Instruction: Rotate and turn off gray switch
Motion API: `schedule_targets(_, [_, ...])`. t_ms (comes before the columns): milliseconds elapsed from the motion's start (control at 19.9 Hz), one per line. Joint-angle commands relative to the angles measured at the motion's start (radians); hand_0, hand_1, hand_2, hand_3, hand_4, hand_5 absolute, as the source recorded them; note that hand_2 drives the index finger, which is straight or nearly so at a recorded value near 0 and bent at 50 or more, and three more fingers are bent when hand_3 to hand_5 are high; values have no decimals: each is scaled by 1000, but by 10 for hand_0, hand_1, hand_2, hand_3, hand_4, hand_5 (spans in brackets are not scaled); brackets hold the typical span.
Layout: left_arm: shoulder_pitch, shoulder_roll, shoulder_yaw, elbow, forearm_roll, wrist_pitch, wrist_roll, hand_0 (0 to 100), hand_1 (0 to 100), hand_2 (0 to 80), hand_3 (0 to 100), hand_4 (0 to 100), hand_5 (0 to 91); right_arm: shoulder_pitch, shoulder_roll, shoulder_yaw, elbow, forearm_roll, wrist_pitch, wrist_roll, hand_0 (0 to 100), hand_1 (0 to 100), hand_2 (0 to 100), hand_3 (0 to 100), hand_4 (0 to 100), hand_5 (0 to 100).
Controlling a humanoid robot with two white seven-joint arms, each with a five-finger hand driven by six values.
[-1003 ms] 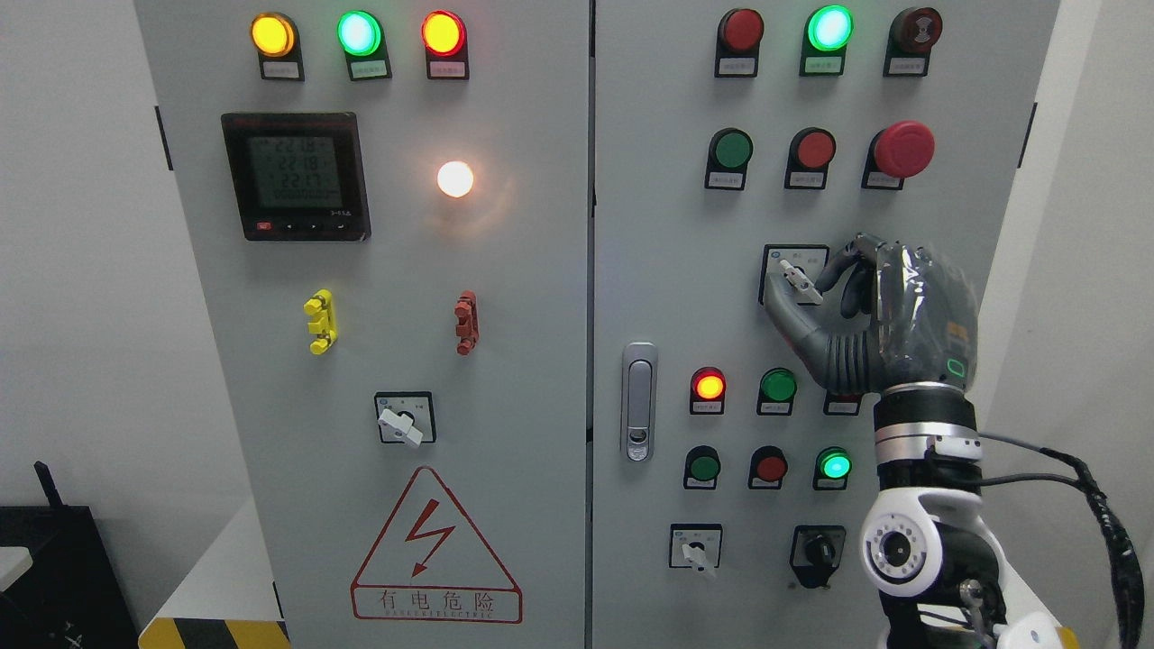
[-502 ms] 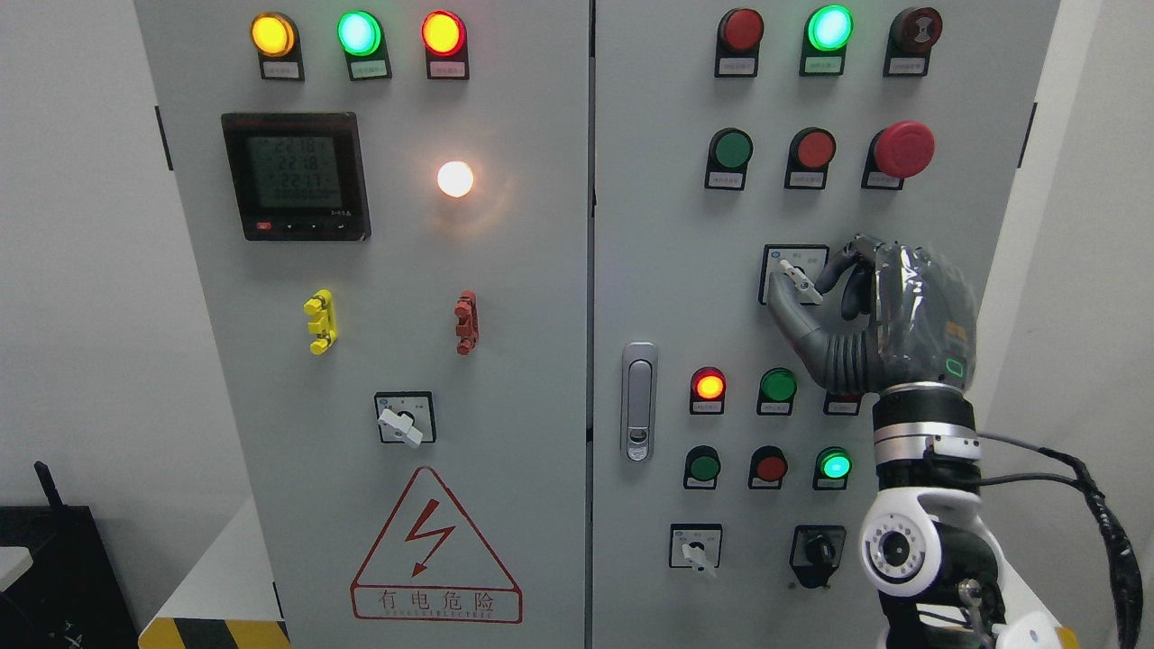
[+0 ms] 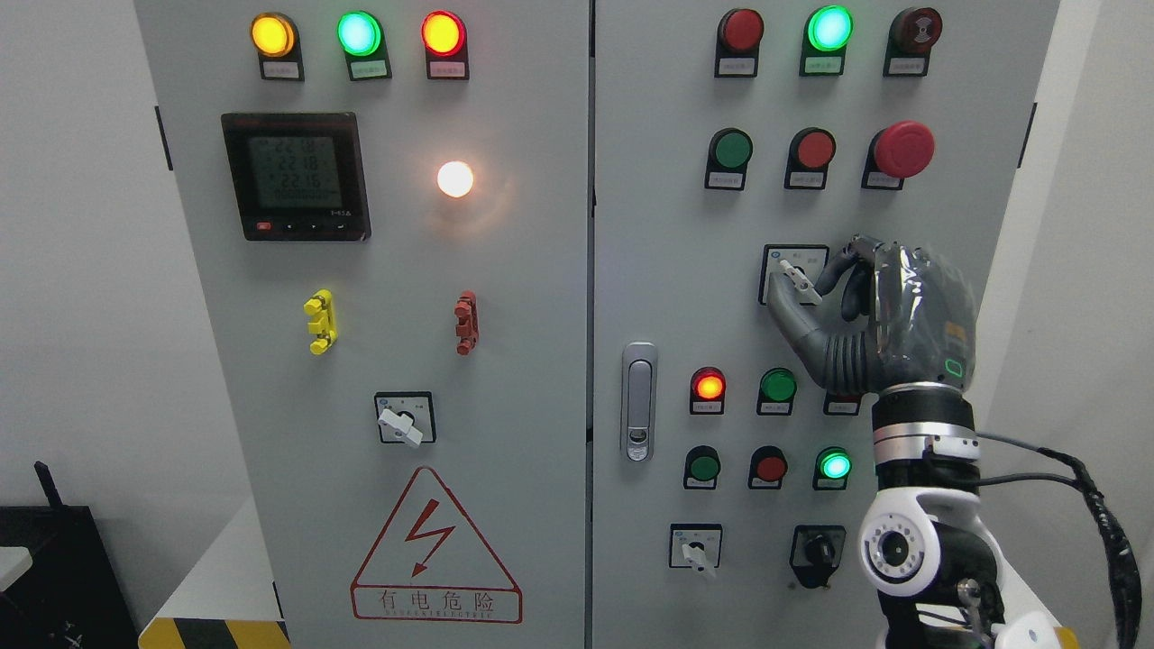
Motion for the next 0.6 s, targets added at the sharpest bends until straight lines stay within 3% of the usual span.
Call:
schedule_targets(0, [0, 0, -2, 14, 0, 1, -3, 120, 389, 0, 0, 0, 0, 2, 3, 3, 1, -1, -1, 1, 345, 419, 688, 980, 936, 1000])
schedule_targets(552, [0, 0, -2, 14, 0, 1, -4, 120, 389, 0, 0, 0, 0, 2, 6, 5, 8, -3, -1, 0, 388, 398, 702, 982, 937, 1000])
